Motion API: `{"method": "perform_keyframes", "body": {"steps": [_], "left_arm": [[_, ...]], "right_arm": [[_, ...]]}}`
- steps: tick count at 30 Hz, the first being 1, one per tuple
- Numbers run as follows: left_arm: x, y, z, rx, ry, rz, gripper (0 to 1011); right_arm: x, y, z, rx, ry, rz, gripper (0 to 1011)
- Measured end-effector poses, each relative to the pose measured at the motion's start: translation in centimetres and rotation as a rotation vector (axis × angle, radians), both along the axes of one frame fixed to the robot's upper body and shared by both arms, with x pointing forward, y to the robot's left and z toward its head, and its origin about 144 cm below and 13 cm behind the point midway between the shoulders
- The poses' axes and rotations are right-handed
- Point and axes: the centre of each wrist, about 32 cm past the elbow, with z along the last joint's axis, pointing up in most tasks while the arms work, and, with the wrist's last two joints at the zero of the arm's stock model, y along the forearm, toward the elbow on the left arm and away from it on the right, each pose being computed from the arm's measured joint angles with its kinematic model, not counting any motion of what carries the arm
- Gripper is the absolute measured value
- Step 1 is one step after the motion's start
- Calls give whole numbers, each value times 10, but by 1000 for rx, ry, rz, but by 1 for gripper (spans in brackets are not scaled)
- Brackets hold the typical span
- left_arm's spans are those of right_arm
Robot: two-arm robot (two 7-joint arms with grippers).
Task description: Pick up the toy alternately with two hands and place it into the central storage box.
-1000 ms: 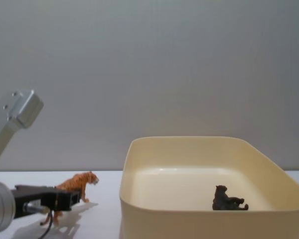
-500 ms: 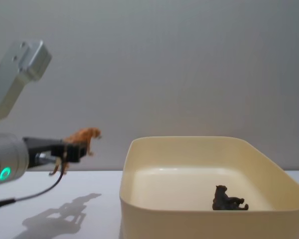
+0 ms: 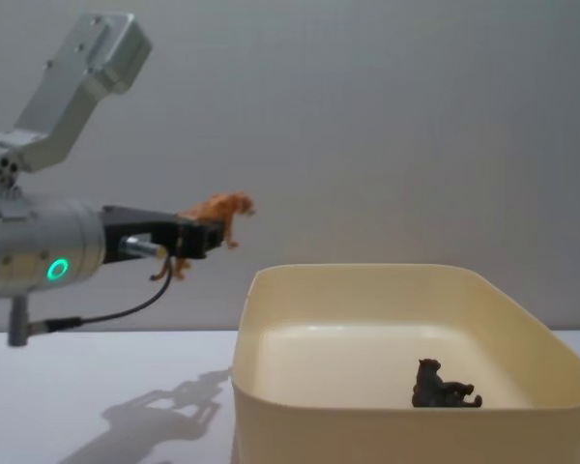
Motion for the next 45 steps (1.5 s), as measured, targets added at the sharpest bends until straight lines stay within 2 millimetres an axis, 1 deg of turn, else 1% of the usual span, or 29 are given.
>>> {"method": "perform_keyframes", "body": {"steps": [11,20,21,23,26,30,31,32,35,37,42,45], "left_arm": [[25,-7,11,33,-4,-151,296],[53,-16,15,84,8,-279,301],[56,-18,14,91,12,-295,345],[61,-19,15,101,15,-315,363],[65,-21,15,109,18,-332,503],[70,-23,16,120,22,-354,607],[71,-24,16,124,24,-361,668],[72,-24,16,125,24,-364,668],[75,-25,17,131,27,-376,783],[76,-26,17,134,28,-383,839],[78,-27,17,140,30,-393,973],[79,-28,17,142,32,-399,1001]], "right_arm": [[0,0,0,0,0,0,1001],[0,0,0,0,0,0,1001],[0,0,0,0,0,0,1001],[0,0,0,0,0,0,1001],[0,0,0,0,0,0,1001],[0,0,0,0,0,0,1001],[0,0,0,0,0,0,1001],[0,0,0,0,0,0,1001],[0,0,0,0,0,0,1001],[0,0,0,0,0,0,1001],[0,0,0,0,0,0,1001],[0,0,0,0,0,0,1001]]}}
